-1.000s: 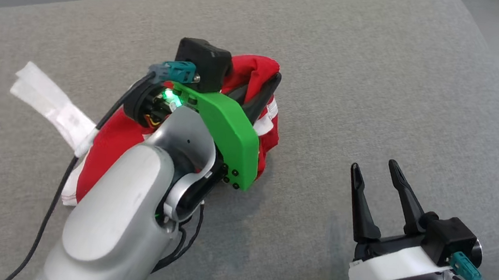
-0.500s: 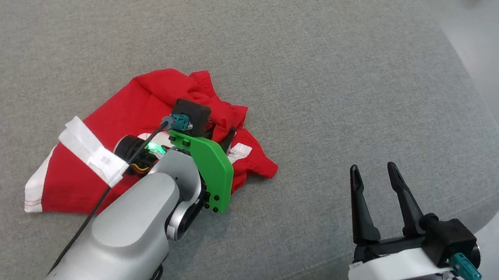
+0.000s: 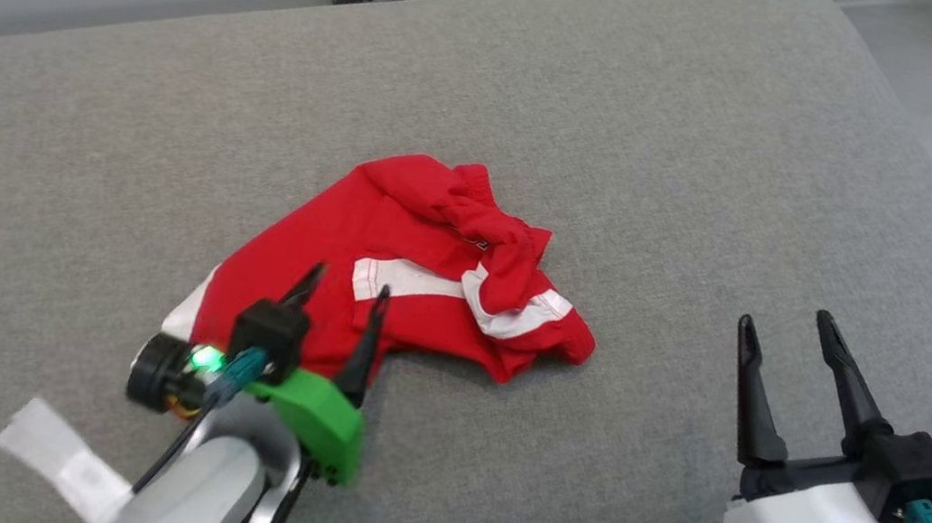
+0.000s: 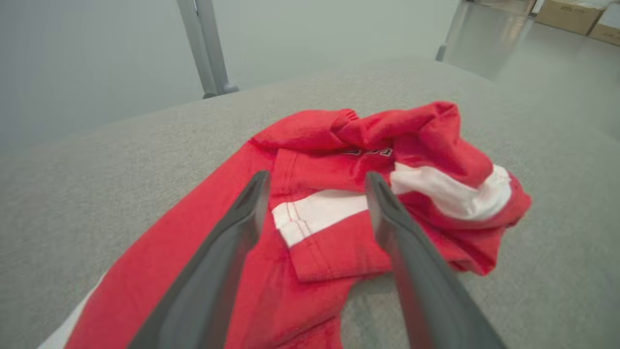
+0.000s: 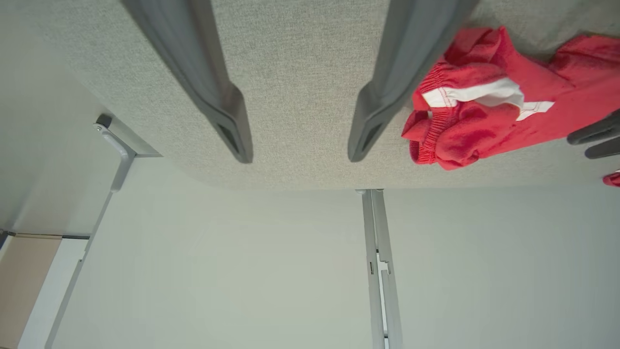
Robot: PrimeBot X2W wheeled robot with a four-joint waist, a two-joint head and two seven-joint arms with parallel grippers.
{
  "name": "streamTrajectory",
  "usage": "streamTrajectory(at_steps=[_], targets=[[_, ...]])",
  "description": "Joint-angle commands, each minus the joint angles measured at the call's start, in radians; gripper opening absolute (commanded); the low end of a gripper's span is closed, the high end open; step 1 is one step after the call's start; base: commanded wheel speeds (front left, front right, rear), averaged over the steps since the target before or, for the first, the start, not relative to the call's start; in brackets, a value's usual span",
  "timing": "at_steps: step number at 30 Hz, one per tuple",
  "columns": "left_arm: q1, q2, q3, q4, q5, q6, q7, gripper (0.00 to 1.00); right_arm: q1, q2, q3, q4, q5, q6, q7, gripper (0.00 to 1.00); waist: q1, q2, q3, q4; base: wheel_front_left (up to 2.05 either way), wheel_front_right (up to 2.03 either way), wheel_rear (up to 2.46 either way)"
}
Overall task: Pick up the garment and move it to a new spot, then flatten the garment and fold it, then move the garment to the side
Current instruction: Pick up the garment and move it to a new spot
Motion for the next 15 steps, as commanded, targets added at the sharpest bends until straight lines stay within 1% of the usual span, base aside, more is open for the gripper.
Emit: streamTrajectory(at_steps=[1, 4, 5, 6, 8, 9, 11, 12, 13, 15], targets=[[0.060, 0.033, 0.016, -0.028, -0.002, 0.027, -0.022, 1.00, 0.023, -0.017, -0.015, -0.005, -0.013, -0.001, -0.003, 1.00, 0.0001, 0.0000, -0.082, 0.097, 0.00, 0.00, 0.00], [0.165, 0.085, 0.067, -0.075, -0.033, 0.056, -0.059, 1.00, 0.040, -0.038, -0.032, 0.001, -0.034, -0.001, -0.003, 1.00, 0.0001, 0.0000, -0.102, 0.133, 0.00, 0.00, 0.00], [0.196, 0.109, 0.078, -0.085, -0.034, 0.057, -0.068, 1.00, 0.047, -0.044, -0.037, 0.007, -0.037, -0.001, -0.003, 1.00, 0.0001, 0.0000, -0.108, 0.144, 0.00, 0.00, 0.00], [0.225, 0.121, 0.091, -0.100, -0.045, 0.046, -0.079, 1.00, 0.053, -0.051, -0.039, 0.013, -0.043, -0.001, -0.003, 1.00, 0.0001, 0.0000, -0.113, 0.154, 0.00, 0.00, 0.00], [0.255, 0.131, 0.110, -0.105, -0.055, 0.044, -0.085, 1.00, 0.059, -0.055, -0.040, 0.020, -0.045, -0.001, -0.003, 1.00, 0.0001, 0.0000, -0.118, 0.165, 0.00, 0.00, 0.00], [0.310, 0.160, 0.152, -0.101, -0.057, 0.059, -0.093, 1.00, 0.069, -0.060, -0.045, 0.033, -0.046, -0.001, -0.003, 1.00, 0.0001, 0.0000, -0.127, 0.184, 0.00, 0.00, 0.00], [0.350, 0.157, 0.210, -0.124, -0.062, 0.052, -0.097, 1.00, 0.081, -0.063, -0.052, 0.044, -0.048, -0.001, -0.003, 1.00, 0.0001, 0.0000, -0.135, 0.200, 0.00, 0.00, 0.00], [0.350, 0.157, 0.210, -0.124, -0.062, 0.052, -0.097, 1.00, 0.081, -0.063, -0.052, 0.044, -0.048, -0.001, -0.003, 1.00, 0.0001, 0.0000, -0.135, 0.200, 0.00, 0.00, 0.00], [0.372, 0.158, 0.244, -0.135, -0.048, 0.050, -0.095, 1.00, 0.089, -0.064, -0.057, 0.050, -0.048, -0.001, -0.003, 1.00, 0.0001, 0.0000, -0.139, 0.210, 0.00, 0.00, 0.00], [0.423, 0.144, 0.309, -0.161, -0.033, 0.025, -0.095, 1.00, 0.100, -0.061, -0.062, 0.061, -0.046, -0.001, -0.003, 1.00, 0.0001, 0.0000, -0.144, 0.223, 0.00, 0.00, 0.00]])
